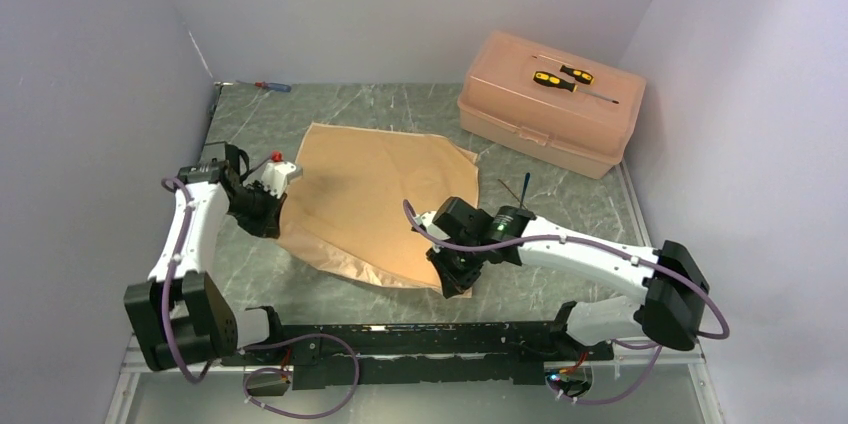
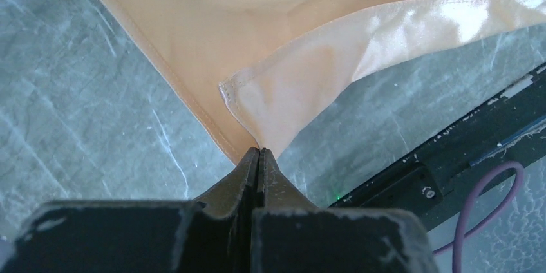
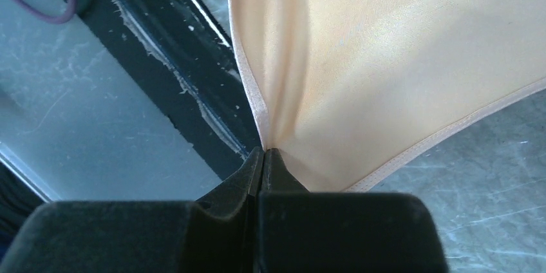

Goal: Fold the napkin into a case and place the utensils inside
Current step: Pick up the flattened napkin from the center of the board, then fold and flatten the napkin at the center of the board.

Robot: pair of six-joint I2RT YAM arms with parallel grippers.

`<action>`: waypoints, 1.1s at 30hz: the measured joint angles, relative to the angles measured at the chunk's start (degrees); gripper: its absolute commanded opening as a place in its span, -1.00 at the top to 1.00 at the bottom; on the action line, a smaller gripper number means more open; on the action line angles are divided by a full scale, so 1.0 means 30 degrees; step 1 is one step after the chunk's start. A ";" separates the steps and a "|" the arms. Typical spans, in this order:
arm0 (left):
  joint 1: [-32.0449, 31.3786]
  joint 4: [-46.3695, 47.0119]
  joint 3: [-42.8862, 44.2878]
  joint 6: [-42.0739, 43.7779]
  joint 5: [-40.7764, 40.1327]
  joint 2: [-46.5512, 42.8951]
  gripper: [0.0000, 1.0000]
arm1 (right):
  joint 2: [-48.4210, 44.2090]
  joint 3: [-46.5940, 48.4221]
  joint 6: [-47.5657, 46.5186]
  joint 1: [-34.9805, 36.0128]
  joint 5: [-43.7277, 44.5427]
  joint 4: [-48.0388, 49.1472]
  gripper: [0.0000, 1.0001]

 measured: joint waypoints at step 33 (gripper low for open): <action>0.0007 0.6477 0.7723 -0.4583 0.0168 0.7868 0.95 | 1.0193 1.2422 -0.5144 -0.7249 0.4779 -0.1086 1.00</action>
